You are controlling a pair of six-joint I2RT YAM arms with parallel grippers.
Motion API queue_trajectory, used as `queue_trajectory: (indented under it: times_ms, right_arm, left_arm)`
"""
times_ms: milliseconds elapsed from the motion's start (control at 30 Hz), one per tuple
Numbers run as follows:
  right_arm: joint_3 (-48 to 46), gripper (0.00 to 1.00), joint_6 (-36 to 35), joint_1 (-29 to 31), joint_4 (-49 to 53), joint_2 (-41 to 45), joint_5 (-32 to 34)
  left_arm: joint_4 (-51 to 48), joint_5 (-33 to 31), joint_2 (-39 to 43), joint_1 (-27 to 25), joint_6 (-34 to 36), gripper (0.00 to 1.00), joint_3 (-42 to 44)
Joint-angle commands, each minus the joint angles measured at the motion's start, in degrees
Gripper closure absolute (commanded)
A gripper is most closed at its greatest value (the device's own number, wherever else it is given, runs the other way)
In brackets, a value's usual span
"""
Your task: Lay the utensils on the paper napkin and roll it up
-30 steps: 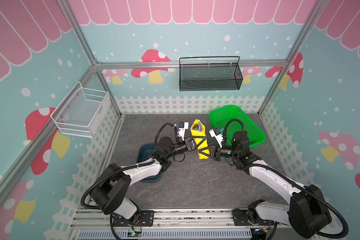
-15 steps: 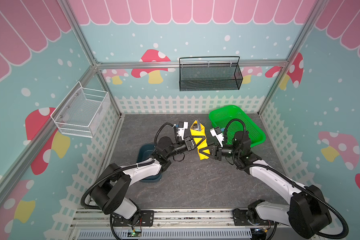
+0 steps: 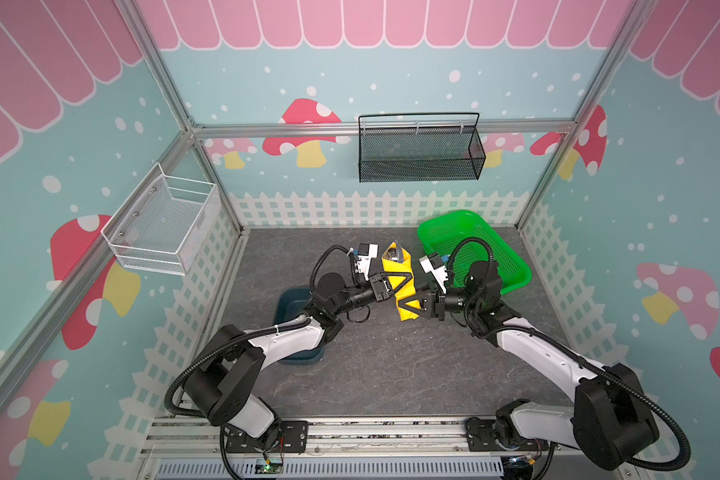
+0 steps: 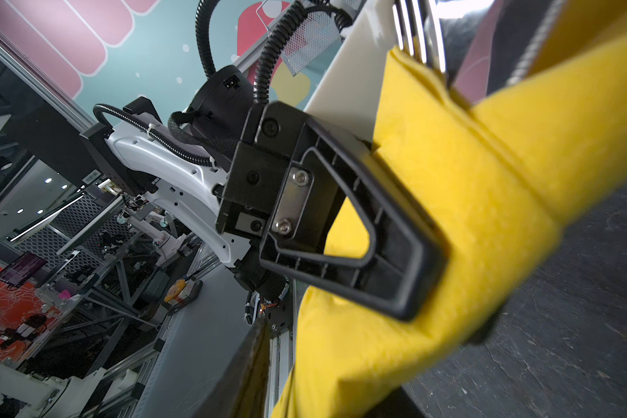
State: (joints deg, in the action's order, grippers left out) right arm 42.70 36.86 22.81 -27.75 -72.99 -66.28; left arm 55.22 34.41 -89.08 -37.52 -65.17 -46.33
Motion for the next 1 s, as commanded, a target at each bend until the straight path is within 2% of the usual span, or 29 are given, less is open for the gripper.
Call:
queue_trajectory:
  times_ms: [0, 100, 333, 500, 567, 700, 967]
  right_arm:
    - [-0.4, 0.56, -0.1, 0.0, -3.1, -0.2, -3.0]
    - [-0.3, 0.57, 0.2, 0.0, -3.5, -0.4, -3.6]
    - [-0.2, 0.8, 0.4, 0.0, -3.6, -0.5, -3.9]
    - [-0.4, 0.88, 1.2, 0.0, -3.8, 0.2, -2.1]
    - [-0.5, 0.9, 1.7, 0.0, -4.2, 0.5, -1.9]
    - [-0.8, 0.91, 2.4, 0.0, -5.1, 0.8, -1.1]
    - [-1.1, 0.92, 3.5, 0.0, -5.7, 0.7, -0.5]
  left_arm:
    - [3.1, 1.1, -0.9, 0.1, -1.1, 0.92, -2.4]
    - [3.0, 1.6, -1.0, -0.1, -1.2, 0.92, -2.8]
    - [2.7, 1.9, -0.9, -0.3, -0.9, 0.91, -3.1]
    - [1.8, 1.5, -0.5, -0.3, -0.4, 0.81, -2.9]
    - [1.3, 1.4, -0.4, -0.3, -0.1, 0.75, -2.7]
    - [0.7, 1.5, -0.2, -0.3, 0.3, 0.69, -2.5]
    - [1.2, 1.7, -0.4, -0.4, 0.3, 0.65, -1.8]
